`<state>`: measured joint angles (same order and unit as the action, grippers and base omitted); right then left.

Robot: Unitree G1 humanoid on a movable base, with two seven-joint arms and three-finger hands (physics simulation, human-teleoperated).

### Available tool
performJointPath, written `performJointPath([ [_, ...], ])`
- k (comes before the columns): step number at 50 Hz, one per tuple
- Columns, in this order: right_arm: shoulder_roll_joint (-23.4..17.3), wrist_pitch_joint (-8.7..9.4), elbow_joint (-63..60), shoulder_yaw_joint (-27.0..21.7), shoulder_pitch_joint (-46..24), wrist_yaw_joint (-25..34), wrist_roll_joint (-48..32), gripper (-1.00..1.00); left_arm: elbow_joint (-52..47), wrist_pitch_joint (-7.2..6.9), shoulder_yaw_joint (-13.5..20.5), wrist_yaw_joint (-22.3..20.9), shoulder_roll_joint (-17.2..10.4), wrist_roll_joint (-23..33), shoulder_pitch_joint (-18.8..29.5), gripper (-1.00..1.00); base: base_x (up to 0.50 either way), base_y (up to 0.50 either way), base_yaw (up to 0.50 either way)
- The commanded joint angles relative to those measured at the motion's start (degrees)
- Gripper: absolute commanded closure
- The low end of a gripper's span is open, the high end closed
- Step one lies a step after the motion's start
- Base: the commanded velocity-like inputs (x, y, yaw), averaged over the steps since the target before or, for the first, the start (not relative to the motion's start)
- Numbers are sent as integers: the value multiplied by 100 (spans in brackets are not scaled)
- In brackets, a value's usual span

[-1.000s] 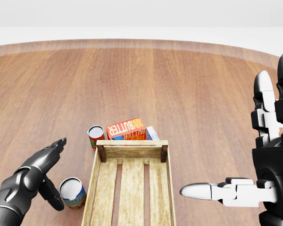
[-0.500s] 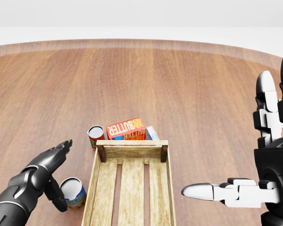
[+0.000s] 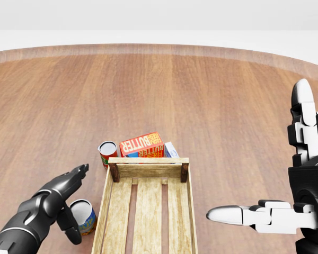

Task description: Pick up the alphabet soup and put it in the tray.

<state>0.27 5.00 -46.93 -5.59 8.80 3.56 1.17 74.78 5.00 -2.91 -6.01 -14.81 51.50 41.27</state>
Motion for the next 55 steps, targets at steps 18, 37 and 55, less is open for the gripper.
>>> performJointPath([
  [18,6,0,5,9,7,-21,4,-98,166,0,28,-115,116,-27,-65,-100,0,0,0],
  [37,4,0,-5,25,-1,-38,8,-98,178,0,53,-338,124,-95,-16,-100,0,0,0],
  [55,6,0,-6,-45,-30,-65,56,-98,221,0,50,-381,164,-75,-99,100,0,0,0],
])
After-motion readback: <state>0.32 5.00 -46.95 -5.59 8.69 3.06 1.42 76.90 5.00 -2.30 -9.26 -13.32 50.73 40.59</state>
